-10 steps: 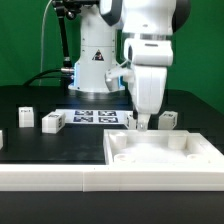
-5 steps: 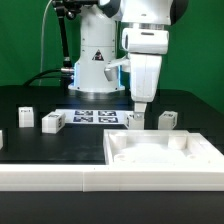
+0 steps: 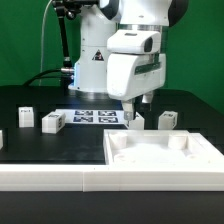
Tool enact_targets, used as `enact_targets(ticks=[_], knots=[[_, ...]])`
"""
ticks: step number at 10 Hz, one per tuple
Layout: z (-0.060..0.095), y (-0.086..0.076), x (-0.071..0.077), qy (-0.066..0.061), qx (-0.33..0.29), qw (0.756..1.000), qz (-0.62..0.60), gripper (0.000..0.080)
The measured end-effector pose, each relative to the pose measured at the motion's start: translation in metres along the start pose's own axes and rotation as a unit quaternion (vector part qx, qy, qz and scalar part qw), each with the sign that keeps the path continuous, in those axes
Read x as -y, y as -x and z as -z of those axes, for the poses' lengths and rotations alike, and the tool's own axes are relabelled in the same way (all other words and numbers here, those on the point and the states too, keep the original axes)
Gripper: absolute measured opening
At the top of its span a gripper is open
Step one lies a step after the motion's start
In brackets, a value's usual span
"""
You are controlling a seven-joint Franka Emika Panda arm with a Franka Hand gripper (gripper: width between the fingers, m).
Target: Assemble one leg
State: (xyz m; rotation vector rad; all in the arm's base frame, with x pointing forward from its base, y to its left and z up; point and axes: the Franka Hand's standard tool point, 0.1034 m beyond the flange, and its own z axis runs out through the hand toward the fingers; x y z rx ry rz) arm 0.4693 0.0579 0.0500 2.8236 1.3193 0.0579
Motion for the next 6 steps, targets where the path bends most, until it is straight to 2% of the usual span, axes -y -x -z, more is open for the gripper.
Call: enact_targets(ticks=[2, 6], knots=[[-0.0030, -0.0015, 0.0053, 0.000, -0.016, 0.994, -0.107, 0.0649], [-0.0033, -0.0042, 0.0085, -0.009, -0.020, 0.976, -0.217, 0.0649]])
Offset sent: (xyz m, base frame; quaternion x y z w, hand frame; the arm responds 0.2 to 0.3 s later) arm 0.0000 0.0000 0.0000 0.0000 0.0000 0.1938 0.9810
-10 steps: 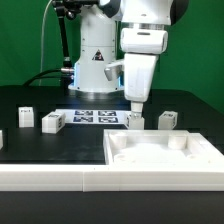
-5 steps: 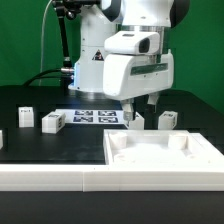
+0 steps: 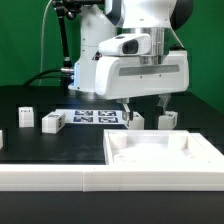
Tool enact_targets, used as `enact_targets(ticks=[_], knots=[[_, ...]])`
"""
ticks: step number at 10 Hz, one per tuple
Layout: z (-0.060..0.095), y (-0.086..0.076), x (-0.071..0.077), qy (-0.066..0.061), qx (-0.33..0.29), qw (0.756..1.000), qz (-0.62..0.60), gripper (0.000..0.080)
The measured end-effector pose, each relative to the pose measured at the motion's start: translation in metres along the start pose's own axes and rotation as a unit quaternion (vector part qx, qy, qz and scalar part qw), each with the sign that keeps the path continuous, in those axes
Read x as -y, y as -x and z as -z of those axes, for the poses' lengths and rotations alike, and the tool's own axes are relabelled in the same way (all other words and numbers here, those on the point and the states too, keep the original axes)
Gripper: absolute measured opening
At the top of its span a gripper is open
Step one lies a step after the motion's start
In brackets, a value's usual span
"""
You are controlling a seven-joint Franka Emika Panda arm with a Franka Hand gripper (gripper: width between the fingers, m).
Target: Assemble one leg
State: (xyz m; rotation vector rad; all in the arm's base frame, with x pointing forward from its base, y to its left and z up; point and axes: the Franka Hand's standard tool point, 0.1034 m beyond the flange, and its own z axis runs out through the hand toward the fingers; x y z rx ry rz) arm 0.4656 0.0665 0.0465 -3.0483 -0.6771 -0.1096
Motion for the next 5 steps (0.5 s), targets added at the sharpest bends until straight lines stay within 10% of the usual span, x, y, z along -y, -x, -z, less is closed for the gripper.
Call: enact_targets(ticks=[5], knots=[[-0.003, 0.011, 0.021, -0.015, -0.017, 0.960, -0.278, 0.0649]])
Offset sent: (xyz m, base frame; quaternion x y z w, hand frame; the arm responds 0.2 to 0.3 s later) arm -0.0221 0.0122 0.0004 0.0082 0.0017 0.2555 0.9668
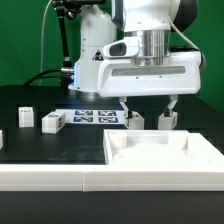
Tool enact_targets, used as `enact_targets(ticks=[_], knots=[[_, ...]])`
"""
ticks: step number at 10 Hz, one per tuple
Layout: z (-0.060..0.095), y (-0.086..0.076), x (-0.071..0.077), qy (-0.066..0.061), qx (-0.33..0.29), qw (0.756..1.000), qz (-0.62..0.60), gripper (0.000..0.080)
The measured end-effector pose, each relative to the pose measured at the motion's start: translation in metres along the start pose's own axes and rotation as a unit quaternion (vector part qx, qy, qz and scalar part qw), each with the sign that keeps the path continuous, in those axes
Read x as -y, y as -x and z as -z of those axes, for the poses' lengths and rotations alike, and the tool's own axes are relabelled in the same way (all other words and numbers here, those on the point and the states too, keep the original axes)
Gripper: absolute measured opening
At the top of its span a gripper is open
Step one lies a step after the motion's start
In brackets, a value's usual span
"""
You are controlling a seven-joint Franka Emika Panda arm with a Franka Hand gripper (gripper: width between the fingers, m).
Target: Assemble one leg
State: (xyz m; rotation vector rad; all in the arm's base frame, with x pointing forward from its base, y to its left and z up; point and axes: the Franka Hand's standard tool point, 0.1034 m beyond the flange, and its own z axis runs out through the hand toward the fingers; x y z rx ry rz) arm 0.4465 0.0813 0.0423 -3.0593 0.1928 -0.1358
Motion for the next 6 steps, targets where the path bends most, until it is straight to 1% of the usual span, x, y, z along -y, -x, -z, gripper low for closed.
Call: enact_targets(ticks=[2, 3, 4, 6], knots=[[-0.001, 0.009, 0.008, -0.006, 0.005, 0.995, -0.101, 0.0649], [-0.002, 0.013, 0.015, -0.009, 0.008, 0.989, -0.146, 0.0649], [-0.001, 0.013, 0.019, -0.011, 0.007, 0.986, -0.164, 0.0649], [-0.002, 0.014, 0.016, -0.009, 0.018, 0.987, -0.158, 0.0649]])
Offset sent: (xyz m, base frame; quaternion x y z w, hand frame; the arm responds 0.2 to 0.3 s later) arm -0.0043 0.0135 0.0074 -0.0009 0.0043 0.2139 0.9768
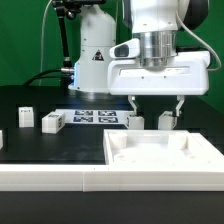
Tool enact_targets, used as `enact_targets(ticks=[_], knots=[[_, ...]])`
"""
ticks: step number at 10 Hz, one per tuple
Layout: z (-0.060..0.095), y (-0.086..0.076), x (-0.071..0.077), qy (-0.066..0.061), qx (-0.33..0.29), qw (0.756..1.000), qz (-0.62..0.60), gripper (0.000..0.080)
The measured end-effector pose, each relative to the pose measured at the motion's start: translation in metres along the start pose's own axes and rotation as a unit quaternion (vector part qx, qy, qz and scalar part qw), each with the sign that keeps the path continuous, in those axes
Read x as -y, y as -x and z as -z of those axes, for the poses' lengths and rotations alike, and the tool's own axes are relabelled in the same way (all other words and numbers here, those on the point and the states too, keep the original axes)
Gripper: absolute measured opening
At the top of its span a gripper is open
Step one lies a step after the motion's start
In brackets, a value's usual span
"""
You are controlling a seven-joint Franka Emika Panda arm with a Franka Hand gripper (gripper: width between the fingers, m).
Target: Assemble one leg
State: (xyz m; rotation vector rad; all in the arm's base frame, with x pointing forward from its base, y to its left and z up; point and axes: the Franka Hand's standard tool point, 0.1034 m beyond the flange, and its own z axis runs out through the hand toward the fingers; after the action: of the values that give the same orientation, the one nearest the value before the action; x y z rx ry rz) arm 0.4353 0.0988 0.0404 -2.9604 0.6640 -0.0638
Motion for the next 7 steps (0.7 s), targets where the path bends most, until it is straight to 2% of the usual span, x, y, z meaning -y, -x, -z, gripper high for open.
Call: enact_targets(ticks=[2, 4, 7], knots=[[-0.002, 0.007, 0.003, 0.003, 0.008, 1.000, 0.006, 0.0649], [-0.003, 0.020, 0.000, 0.020, 0.076, 0.997, 0.018, 0.0649], [0.007, 0.020, 0.000, 0.026, 0.176, 0.984, 0.023, 0.0649]])
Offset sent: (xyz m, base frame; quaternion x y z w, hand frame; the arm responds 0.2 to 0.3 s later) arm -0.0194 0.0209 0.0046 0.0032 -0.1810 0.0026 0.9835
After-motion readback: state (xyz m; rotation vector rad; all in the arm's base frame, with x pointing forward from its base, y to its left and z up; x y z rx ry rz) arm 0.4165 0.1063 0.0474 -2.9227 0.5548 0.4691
